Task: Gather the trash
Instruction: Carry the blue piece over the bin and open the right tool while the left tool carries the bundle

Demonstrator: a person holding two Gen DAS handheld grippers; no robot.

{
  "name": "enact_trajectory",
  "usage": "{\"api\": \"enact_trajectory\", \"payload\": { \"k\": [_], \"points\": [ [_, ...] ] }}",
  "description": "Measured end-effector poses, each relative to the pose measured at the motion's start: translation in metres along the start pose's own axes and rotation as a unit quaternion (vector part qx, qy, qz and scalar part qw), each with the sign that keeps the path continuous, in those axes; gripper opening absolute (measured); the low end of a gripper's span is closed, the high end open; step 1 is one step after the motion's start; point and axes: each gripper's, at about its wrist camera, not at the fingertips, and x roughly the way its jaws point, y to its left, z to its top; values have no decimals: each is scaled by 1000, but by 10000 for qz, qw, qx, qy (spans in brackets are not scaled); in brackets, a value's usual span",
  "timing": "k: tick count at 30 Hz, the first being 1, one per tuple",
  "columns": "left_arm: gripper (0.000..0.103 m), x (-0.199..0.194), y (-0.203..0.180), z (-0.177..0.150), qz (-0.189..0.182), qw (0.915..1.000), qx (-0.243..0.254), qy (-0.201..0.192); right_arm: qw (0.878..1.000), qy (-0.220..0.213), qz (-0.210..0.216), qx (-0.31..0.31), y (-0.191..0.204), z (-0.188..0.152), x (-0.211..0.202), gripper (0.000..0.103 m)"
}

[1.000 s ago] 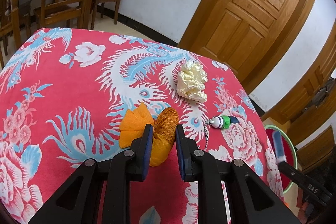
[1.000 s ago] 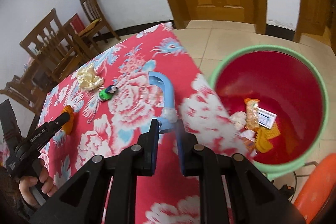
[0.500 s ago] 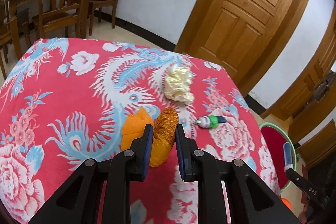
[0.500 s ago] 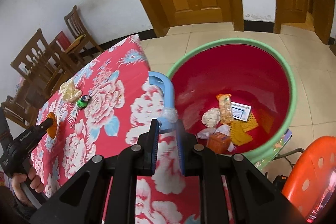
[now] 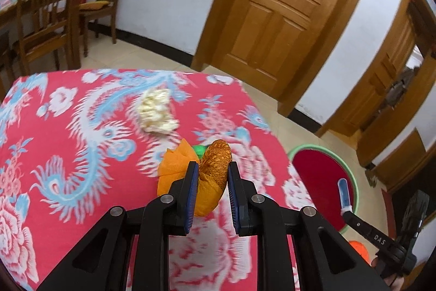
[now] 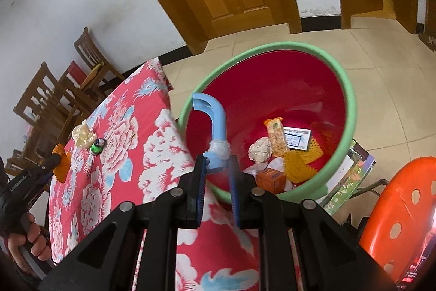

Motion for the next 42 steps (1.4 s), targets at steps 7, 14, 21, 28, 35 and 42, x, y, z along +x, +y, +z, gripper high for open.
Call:
{"api": "enact_trajectory", "payload": {
  "k": [7, 14, 21, 28, 35, 42],
  "points": [
    [21, 7, -39, 1, -277, 9990, 317, 124, 9997, -93, -82, 233, -23, 4, -6, 19],
    [21, 17, -77, 0, -544, 9967, 569, 196, 9992, -122, -113, 375, -37, 9, -5, 19],
    [21, 27, -107, -2, -745, 9939, 761, 268, 9988, -73, -135, 456, -48, 10, 0, 19],
    [21, 39, -124, -3, -861, 9919, 870, 352, 9987, -63, -78, 509, -53, 11, 2, 21],
    [21, 45, -136, -4, -941, 9901, 961, 390, 9983, -126, -50, 573, -56, 12, -3, 23],
    [21, 51, -149, -7, -1031, 9879, 1063, 462, 9976, -246, -8, 647, -60, 14, -12, 27]
  ]
}}
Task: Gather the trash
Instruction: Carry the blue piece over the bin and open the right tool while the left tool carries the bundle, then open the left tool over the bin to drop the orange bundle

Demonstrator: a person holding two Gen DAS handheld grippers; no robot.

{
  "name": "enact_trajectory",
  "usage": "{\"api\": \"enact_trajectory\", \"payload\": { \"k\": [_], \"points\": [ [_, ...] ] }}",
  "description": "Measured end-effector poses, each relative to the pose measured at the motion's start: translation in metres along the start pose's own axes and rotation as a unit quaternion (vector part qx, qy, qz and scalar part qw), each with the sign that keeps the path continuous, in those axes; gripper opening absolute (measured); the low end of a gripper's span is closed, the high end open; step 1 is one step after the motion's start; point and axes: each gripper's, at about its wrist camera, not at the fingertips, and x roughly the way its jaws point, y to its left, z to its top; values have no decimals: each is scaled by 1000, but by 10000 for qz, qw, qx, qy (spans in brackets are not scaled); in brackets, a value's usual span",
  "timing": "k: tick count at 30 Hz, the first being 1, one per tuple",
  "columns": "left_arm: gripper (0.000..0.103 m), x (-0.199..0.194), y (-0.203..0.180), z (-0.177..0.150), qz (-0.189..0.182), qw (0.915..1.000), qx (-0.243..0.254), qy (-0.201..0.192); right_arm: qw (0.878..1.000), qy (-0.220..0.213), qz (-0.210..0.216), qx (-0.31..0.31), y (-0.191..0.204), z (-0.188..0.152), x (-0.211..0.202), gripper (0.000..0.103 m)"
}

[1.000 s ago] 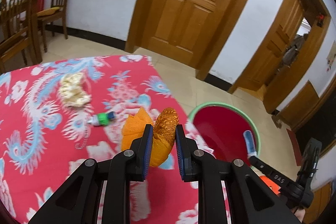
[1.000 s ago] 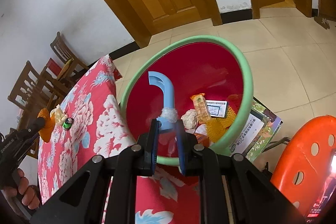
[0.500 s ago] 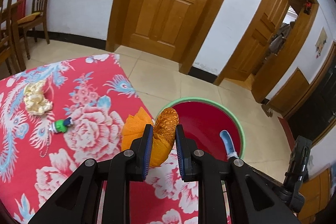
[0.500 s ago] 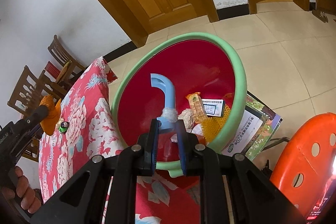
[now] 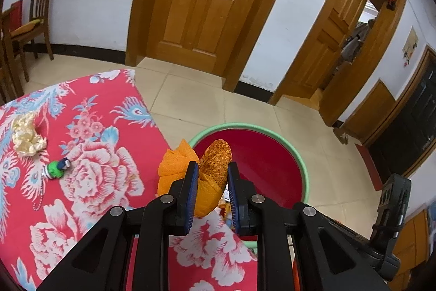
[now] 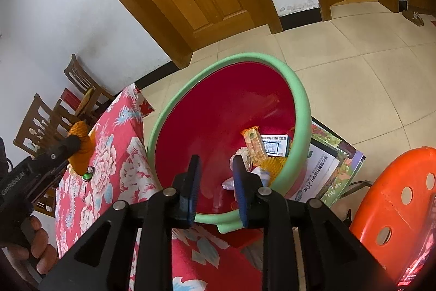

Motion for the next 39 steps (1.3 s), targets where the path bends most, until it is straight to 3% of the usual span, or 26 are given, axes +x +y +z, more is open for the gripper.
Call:
{"api": "enact_trajectory", "payload": {
  "k": [20, 28, 39],
  "points": [
    [24, 39, -34, 2, -246, 9988, 388, 178, 9994, -239, -184, 185, -14, 7, -16, 31],
    [47, 40, -33, 4, -231, 9990, 339, 194, 9993, -246, -201, 209, -15, 6, -17, 34],
    [47, 26, -18, 7, -67, 9997, 230, 84, 9994, -255, -182, 143, -11, 5, -19, 39]
  ]
}}
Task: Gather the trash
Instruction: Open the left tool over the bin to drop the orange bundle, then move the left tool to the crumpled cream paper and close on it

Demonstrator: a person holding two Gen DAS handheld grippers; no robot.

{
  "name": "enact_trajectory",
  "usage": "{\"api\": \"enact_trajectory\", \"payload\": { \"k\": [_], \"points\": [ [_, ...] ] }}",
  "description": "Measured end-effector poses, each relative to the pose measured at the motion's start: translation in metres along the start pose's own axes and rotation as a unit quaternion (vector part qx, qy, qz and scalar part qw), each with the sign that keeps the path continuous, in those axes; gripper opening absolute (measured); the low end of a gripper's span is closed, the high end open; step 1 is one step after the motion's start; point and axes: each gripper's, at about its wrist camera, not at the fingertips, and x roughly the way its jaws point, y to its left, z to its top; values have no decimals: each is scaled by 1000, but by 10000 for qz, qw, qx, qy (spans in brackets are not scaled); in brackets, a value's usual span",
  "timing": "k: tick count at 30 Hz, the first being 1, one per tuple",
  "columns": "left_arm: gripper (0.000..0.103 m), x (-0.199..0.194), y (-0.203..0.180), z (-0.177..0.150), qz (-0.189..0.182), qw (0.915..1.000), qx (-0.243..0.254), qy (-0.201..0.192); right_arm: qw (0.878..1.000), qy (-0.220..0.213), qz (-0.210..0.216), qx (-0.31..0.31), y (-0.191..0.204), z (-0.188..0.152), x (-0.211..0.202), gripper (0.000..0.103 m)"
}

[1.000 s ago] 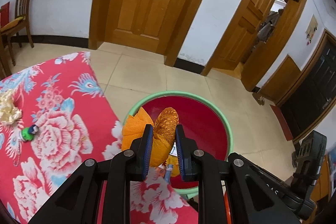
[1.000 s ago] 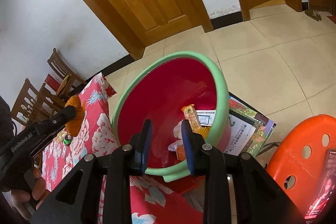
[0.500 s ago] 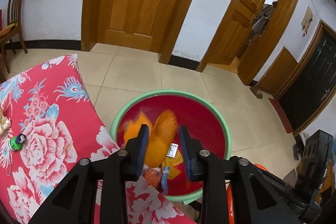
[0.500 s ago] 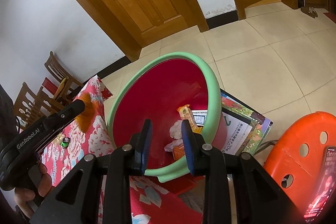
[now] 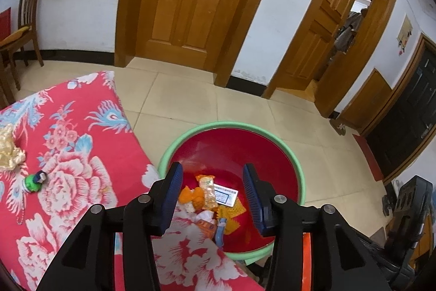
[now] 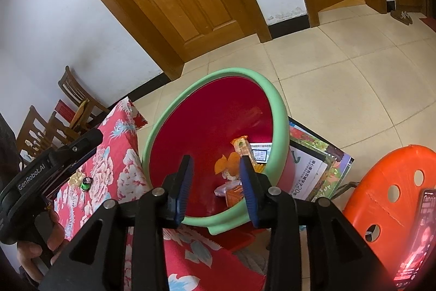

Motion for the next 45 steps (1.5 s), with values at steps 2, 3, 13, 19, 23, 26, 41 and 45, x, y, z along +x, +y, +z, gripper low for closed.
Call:
{"api": "enact_trajectory", "payload": {
  "k": [2, 3, 13, 19, 23, 26, 41, 45],
  "points": [
    [47, -6, 4, 1, 51, 10000, -13, -47, 10000, -5, 11, -36, 3, -1, -2, 41],
    [47, -9, 6, 2, 81, 9999, -18, -72, 10000, -5, 20, -57, 6, -1, -2, 43],
    [47, -45, 41, 5, 448, 9983, -155, -348, 9996, 11, 101, -275, 36, -5, -11, 52],
    [47, -66, 68, 6, 685, 9959, -317, -499, 9990, 59, 146, -430, 55, -9, -12, 56],
    [47, -79, 86, 5, 852, 9938, -412, -584, 9984, 106, 166, -522, 67, -11, -10, 56],
    [47, -89, 100, 5, 995, 9919, -477, -634, 9982, 139, 199, -551, 76, -12, -7, 57],
    [47, -110, 169, 3, 1551, 9817, -817, -741, 9942, 331, 401, -941, 136, -18, 15, 61],
    [47, -106, 185, 4, 1690, 9788, -910, -709, 9934, 406, 409, -994, 143, -17, 25, 61]
  ]
}}
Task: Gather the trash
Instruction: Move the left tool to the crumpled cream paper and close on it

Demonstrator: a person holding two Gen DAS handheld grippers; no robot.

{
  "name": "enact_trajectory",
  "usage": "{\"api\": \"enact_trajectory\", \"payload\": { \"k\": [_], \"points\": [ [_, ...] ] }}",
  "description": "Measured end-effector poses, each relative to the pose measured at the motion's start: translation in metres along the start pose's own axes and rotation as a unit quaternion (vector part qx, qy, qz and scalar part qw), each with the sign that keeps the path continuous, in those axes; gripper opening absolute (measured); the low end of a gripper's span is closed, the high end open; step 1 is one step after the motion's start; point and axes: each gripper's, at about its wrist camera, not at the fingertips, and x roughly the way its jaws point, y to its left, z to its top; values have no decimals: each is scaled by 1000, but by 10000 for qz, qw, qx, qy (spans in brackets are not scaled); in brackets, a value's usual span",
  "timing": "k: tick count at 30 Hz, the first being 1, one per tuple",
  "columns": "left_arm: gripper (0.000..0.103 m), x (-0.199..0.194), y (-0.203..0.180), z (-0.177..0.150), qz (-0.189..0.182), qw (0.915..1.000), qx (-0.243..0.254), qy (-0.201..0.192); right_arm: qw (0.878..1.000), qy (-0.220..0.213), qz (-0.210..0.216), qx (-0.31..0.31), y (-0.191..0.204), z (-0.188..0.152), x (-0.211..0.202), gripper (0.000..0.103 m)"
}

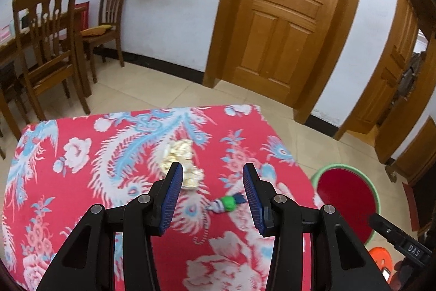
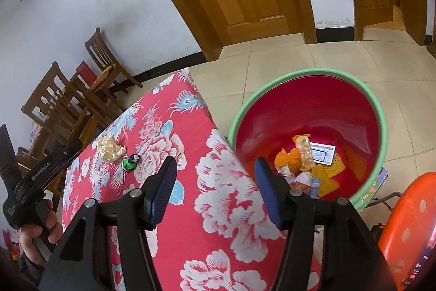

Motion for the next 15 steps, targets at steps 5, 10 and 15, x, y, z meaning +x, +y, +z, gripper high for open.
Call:
{"api": "enact_trajectory", "payload": {
  "k": [5, 10, 15],
  "points": [
    [48, 18, 11, 1, 157, 9998, -80, 118, 10000, 80, -26, -20, 4, 2, 9, 61],
    [49, 42, 16, -2, 314, 9990, -98, 294, 9999, 143, -59, -10, 3, 3, 16, 61],
    [49, 61, 21, -4, 386, 9981, -157, 455, 9997, 208, -105, -4, 2, 5, 23, 61]
  ]
}}
